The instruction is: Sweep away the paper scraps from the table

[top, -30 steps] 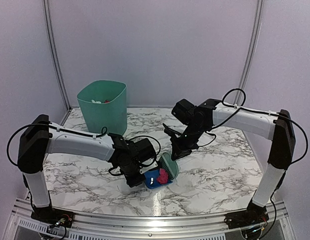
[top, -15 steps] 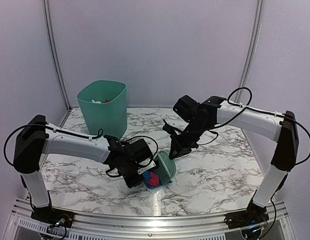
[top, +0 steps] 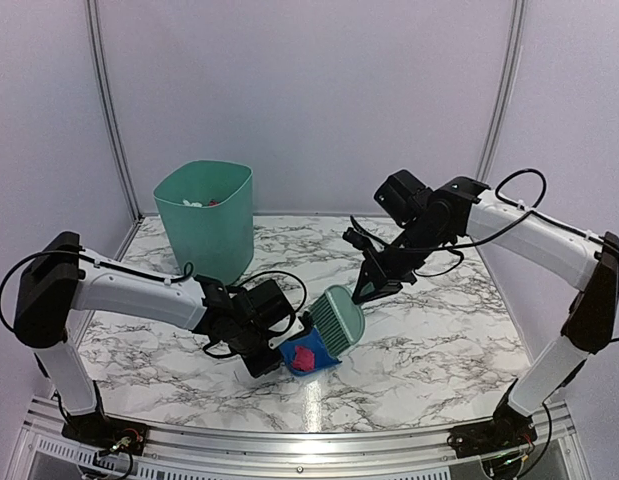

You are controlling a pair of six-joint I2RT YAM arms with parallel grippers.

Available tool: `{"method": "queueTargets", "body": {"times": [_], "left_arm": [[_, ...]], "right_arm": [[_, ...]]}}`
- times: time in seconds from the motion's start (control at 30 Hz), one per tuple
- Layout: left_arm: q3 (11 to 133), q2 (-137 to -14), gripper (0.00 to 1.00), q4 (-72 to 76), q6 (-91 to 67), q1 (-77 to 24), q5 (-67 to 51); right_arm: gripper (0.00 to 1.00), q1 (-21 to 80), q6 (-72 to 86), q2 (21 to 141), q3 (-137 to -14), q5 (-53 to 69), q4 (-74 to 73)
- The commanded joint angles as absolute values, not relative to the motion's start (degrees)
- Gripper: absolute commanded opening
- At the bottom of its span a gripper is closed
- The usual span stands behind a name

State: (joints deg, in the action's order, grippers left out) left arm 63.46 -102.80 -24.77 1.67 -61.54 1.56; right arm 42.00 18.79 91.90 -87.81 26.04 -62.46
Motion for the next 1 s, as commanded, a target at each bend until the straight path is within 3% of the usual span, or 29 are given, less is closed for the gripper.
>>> {"method": "queueTargets", "body": {"times": [0.0, 0.67, 0.97], "left_arm": [[63.54, -100.57, 0.00, -21.42, 0.36, -61.08, 0.67], [57.13, -89.29, 0.00, -14.44, -7.83, -56.39, -4.59], [58.13, -87.75, 0.00, -13.16, -11.15, -55.65, -6.14]], "right_arm": [[0.00, 43.50, 18.86, 91.26, -83.04, 31.78, -58.31], [0.00, 40.82, 19.76, 87.01, -82.45, 24.61, -60.33], [0.00, 40.62, 18.90, 85.32, -83.81, 27.74, -54.69]]}}
